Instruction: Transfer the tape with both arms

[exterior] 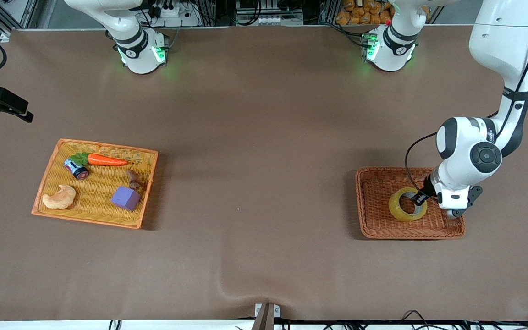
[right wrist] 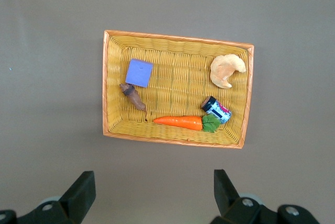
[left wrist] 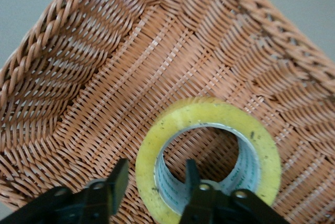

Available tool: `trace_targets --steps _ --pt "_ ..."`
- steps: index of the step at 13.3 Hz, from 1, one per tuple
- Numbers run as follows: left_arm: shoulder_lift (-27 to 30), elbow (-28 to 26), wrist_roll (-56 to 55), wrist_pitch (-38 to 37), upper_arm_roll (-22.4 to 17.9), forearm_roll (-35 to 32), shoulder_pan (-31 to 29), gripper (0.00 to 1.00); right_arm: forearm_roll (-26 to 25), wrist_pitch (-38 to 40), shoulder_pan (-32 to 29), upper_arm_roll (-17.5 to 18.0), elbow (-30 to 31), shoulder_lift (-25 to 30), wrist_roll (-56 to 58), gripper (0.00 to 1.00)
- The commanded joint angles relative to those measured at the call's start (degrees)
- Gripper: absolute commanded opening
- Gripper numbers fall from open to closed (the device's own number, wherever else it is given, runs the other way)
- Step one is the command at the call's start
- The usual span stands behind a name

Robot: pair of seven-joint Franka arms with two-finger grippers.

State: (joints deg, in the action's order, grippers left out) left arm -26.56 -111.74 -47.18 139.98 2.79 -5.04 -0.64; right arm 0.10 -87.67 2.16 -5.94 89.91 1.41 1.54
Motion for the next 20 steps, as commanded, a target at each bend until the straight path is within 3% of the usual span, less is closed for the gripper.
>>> trace_targets --steps 1,4,7,10,14,17,20 --pt "2.82 0.03 0.24 -1.98 0.20 0.03 -0.24 1.00 -0.89 -0.31 -0.14 0.05 0.45 0.26 -0.93 1.00" --pt "7.55 -0.05 5.40 -4.17 0.46 -0.06 -0.24 1.00 -0.80 1.27 -0.49 -0.04 0.45 0.53 -1.10 1.00" --pt "16.07 -1.54 14.28 -13.04 0.81 -0.06 -0.59 1.00 -0.89 1.28 -0.23 0.05 0.45 0.44 -1.10 1.00" --pt "24.07 -4.53 23.40 -14.20 1.69 0.82 -0.59 1.00 -0.80 1.02 0.12 0.23 0.18 0.18 -1.10 1.00" --pt "30.41 -3.75 35.22 -22.09 2.13 3.89 0.11 1.00 -0.89 0.66 0.39 0.23 -0.17 -0.61 -1.10 1.00" --pt "30.95 3.18 35.48 -33.77 2.13 4.16 3.18 1.00 -0.98 0.84 -0.05 0.05 -1.31 -0.62 -1.19 1.00" --pt "30.87 10.90 44.59 -43.44 2.04 5.39 3.89 1.00 -0.89 0.84 -0.49 -0.12 -2.45 -0.79 -1.28 1.00"
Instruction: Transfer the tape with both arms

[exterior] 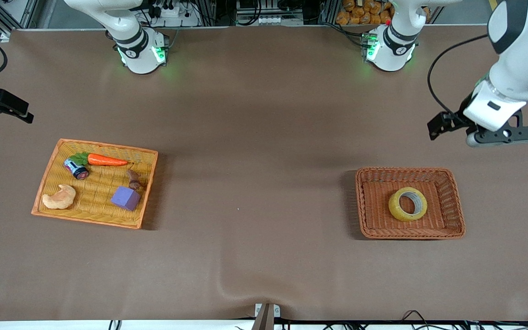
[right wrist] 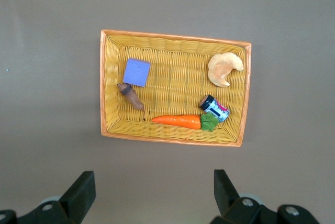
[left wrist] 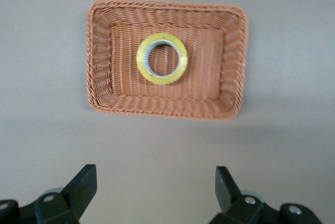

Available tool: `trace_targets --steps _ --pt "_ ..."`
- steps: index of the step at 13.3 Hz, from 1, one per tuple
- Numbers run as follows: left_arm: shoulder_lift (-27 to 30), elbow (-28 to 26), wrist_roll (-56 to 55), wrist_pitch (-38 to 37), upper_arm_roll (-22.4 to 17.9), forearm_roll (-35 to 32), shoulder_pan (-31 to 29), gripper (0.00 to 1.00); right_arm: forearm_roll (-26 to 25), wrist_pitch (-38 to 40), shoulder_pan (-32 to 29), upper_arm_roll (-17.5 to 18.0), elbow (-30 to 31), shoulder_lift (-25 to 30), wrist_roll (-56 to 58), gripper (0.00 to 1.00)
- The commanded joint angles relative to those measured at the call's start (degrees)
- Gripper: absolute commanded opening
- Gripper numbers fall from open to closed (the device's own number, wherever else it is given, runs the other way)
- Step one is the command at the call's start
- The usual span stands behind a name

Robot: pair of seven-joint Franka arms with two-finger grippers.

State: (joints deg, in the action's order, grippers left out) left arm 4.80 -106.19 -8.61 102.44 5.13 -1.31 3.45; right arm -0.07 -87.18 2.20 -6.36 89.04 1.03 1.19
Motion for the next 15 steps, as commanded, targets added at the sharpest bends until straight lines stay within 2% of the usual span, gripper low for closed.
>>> trace_targets --steps 1,4,15 --pt "-0.67 7.56 7.02 -8.72 -0.82 1.92 -0.29 1.00 -0.73 0.43 -0.53 0.30 -1.59 -0.59 -0.84 1.00" --pt "-1.02 10.65 6.15 -12.52 -4.33 3.42 -0.11 1.00 -0.73 0.60 -1.14 0.30 -1.67 -0.59 -0.13 1.00" --pt "-1.64 12.06 10.02 -14.03 -4.08 2.89 -1.17 1.00 -0.46 0.69 -1.23 0.30 -1.76 -0.59 -0.39 1.00"
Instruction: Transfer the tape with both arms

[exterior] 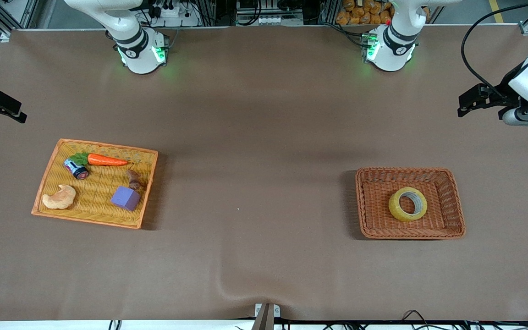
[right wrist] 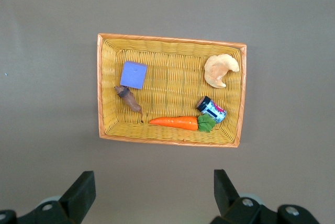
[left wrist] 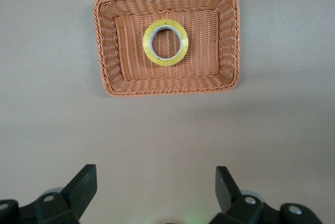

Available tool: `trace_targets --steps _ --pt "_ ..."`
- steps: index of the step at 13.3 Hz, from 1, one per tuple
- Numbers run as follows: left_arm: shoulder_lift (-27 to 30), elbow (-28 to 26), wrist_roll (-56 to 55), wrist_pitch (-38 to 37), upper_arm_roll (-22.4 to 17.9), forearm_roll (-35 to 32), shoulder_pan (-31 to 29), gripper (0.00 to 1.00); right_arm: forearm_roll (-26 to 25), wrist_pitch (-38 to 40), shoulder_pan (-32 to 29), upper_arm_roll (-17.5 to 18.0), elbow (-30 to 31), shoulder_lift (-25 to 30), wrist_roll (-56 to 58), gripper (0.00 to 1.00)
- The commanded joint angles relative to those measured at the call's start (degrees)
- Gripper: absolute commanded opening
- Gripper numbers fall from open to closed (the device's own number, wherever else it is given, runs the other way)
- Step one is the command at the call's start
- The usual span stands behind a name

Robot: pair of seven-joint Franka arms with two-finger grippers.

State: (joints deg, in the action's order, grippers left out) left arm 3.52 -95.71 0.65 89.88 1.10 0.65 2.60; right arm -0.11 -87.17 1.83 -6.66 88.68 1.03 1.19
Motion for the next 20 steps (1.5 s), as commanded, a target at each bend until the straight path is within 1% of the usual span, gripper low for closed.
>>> trace_targets --steps 1,5,7,20 --pt "-0.27 1.49 0.50 -1.46 0.04 0.93 -0.23 1.00 -0.42 0.78 -0.87 0.60 -1.32 -0.59 -0.39 1.00" --pt "-1.15 3.60 0.93 -1.46 0.04 0.85 -0.23 1.00 -0.42 0.78 -1.04 0.60 -1.32 -0.59 -0.13 1.00" --pt "-0.97 3.42 1.02 -1.46 0.04 1.02 -0.40 1.00 -0.07 0.78 -2.18 0.60 -1.32 -0.59 -0.04 1.00" --pt "-1.24 2.90 1.81 -1.37 0.04 0.67 0.13 1.00 0.28 0.95 -2.01 0.77 -0.88 -0.68 -0.48 1.00"
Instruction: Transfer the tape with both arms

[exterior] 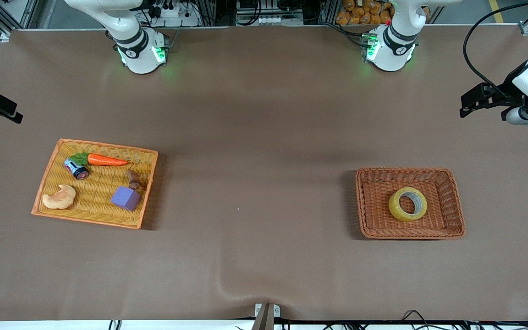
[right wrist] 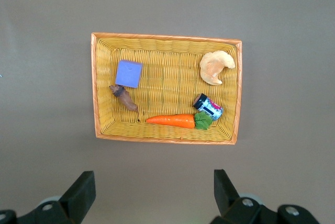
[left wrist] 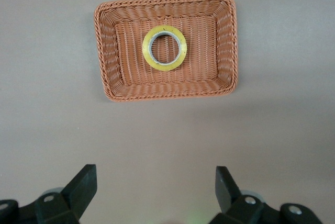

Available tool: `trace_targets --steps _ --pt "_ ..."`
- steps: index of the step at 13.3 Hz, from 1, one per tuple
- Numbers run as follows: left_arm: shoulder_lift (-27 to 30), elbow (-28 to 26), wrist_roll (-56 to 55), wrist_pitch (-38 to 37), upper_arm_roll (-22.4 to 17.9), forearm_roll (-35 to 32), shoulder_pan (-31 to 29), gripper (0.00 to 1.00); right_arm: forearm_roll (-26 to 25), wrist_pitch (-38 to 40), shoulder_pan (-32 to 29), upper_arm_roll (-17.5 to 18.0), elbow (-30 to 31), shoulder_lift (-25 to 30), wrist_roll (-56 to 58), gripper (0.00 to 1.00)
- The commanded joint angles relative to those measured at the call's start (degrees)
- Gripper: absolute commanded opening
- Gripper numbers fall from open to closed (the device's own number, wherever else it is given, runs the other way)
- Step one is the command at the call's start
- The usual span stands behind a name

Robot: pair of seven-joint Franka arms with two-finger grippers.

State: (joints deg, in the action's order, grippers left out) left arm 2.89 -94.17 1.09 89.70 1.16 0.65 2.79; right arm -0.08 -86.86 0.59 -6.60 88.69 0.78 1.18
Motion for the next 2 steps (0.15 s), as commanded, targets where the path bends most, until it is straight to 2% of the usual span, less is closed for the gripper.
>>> trace_targets --steps 1,2 --pt "-0.61 1.36 1.37 -1.19 -0.01 0.67 -0.06 1.00 0.26 0.64 -0.77 0.71 -0.89 -0.43 -0.30 1.00" --pt "-0.61 1.36 1.37 -1.19 -0.01 0.67 -0.06 1.00 0.26 0.64 -0.85 0.71 -0.89 -0.43 -0.30 1.00"
